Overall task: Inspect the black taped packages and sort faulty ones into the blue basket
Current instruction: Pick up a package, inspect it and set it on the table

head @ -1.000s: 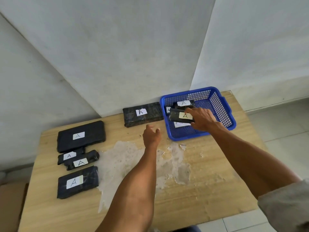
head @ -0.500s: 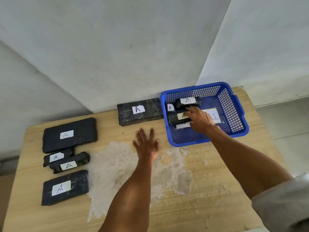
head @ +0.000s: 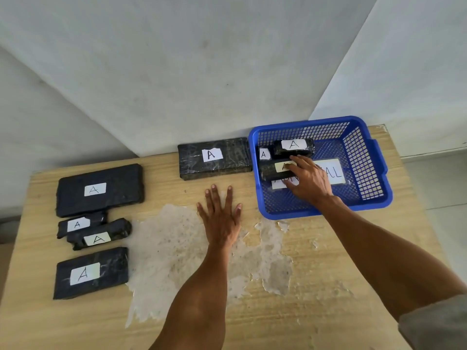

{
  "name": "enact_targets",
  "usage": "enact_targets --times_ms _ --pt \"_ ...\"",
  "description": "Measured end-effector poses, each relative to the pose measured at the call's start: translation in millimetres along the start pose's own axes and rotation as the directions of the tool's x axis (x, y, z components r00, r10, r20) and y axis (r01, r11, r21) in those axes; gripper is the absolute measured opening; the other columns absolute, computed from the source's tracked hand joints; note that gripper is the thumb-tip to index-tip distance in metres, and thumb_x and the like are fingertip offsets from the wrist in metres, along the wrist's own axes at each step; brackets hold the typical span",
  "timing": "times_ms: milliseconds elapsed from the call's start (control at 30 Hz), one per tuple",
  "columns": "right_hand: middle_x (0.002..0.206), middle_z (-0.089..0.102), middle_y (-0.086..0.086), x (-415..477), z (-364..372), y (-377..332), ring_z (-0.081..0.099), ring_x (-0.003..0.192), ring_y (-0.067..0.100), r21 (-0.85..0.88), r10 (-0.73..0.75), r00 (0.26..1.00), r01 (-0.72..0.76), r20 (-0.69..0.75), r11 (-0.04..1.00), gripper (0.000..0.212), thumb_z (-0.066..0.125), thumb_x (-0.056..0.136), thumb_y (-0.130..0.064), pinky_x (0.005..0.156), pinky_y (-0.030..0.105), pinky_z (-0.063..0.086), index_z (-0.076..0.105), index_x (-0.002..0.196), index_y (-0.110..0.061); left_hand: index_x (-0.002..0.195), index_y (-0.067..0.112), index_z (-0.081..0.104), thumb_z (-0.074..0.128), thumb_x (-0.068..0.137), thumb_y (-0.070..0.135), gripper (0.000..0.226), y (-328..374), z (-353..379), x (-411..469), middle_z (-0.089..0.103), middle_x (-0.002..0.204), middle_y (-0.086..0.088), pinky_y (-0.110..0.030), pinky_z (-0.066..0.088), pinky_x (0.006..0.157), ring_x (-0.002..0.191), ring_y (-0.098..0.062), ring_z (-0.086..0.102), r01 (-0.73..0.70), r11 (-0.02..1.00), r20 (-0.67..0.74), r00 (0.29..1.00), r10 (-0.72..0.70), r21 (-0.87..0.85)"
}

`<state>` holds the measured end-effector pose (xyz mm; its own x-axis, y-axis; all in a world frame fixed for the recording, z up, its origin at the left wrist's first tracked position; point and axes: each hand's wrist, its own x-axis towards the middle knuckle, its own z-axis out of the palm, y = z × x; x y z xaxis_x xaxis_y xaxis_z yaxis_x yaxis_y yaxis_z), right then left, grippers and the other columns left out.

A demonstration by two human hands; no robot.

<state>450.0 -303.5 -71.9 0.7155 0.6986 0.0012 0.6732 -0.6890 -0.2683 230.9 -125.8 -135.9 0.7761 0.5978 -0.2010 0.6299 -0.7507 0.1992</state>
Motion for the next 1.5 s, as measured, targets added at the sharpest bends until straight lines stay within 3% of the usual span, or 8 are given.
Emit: enact_targets --times_ms 67,300,433,767,1167,1367,1500 --pt "0.137 0.062 0.011 -1.7 1.3 0.4 0.054 0.131 0.033 0.008 -0.004 1.000 0.004 -0.025 1.000 0.043 0.081 0.077 -0.035 0.087 0.051 0.055 0.072 0.114 -0.014 0.159 0.037 0.004 0.018 0.103 0.059 0.062 -0.7 1.3 0.3 -0.006 0.167 -0.009 -0.061 0.000 0.120 0.154 -0.031 -0.006 -0.003 1.000 -0.012 1.000 0.002 -0.008" --pt "0.133 0.064 0.012 -0.1 0.9 1.1 0.055 0.128 0.034 -0.002 0.011 1.000 -0.011 -0.029 1.000 0.035 0.082 0.079 -0.025 0.080 0.054 0.059 0.074 0.111 -0.014 0.156 0.040 -0.011 0.008 0.101 0.062 0.062 -0.7 -3.8 2.0 -0.022 0.165 -0.006 -0.059 -0.006 0.120 0.152 -0.027 -0.020 0.012 1.000 0.091 0.996 -0.012 -0.001" --pt "0.129 0.066 0.010 -3.1 -3.4 -3.4 0.058 0.124 0.032 0.001 0.004 0.998 -0.004 -0.055 1.000 0.039 0.084 0.076 -0.039 0.075 0.046 0.058 0.076 0.106 -0.015 0.154 0.041 -0.018 0.001 0.098 0.063 0.064 -0.5 -8.9 2.1 -0.030 0.162 -0.005 -0.058 -0.009 0.120 0.150 -0.026 -0.026 0.022 1.000 0.142 0.990 -0.022 0.001" --pt "0.127 0.066 0.013 -0.3 1.0 -10.0 0.058 0.121 0.034 -0.029 0.016 0.998 -0.017 -0.056 0.999 0.033 0.087 0.075 -0.030 0.063 0.047 0.060 0.077 0.100 -0.011 0.151 0.040 -0.026 0.004 0.099 0.063 0.064 0.2 -17.0 3.9 -0.039 0.158 -0.004 -0.057 -0.014 0.119 0.147 -0.026 -0.033 0.019 1.000 0.215 0.976 -0.017 -0.005" --pt "0.135 0.061 0.013 0.4 -3.0 -14.7 0.053 0.128 0.033 -0.035 0.048 0.999 -0.049 -0.013 0.998 0.039 0.084 0.079 -0.032 0.070 0.050 0.061 0.074 0.111 -0.012 0.151 0.040 -0.026 0.005 0.099 0.063 0.064 -0.9 -19.5 3.9 -0.039 0.158 -0.006 -0.058 -0.013 0.119 0.146 -0.027 -0.033 0.010 1.000 0.229 0.973 -0.007 -0.011" --pt "0.141 0.057 0.011 -1.4 -5.8 -26.8 0.048 0.134 0.031 0.006 0.119 0.993 -0.119 -0.005 0.993 0.042 0.080 0.083 -0.033 0.078 0.050 0.058 0.071 0.119 -0.014 0.155 0.041 -0.015 0.010 0.099 0.064 0.065 -4.9 -18.2 -1.2 -0.031 0.161 -0.010 -0.052 -0.012 0.120 0.149 -0.029 -0.028 0.003 0.999 0.165 0.986 0.002 -0.034" --pt "0.140 0.058 0.009 -4.3 -11.7 -45.1 0.050 0.131 0.030 0.084 0.200 0.974 -0.191 -0.110 0.978 0.038 0.074 0.087 -0.025 0.077 0.048 0.058 0.069 0.123 -0.016 0.157 0.037 -0.010 0.011 0.101 0.060 0.064 -18.7 -17.3 -13.9 -0.026 0.162 -0.011 -0.049 -0.008 0.123 0.150 -0.028 -0.024 -0.064 0.998 0.136 0.989 0.064 -0.002"
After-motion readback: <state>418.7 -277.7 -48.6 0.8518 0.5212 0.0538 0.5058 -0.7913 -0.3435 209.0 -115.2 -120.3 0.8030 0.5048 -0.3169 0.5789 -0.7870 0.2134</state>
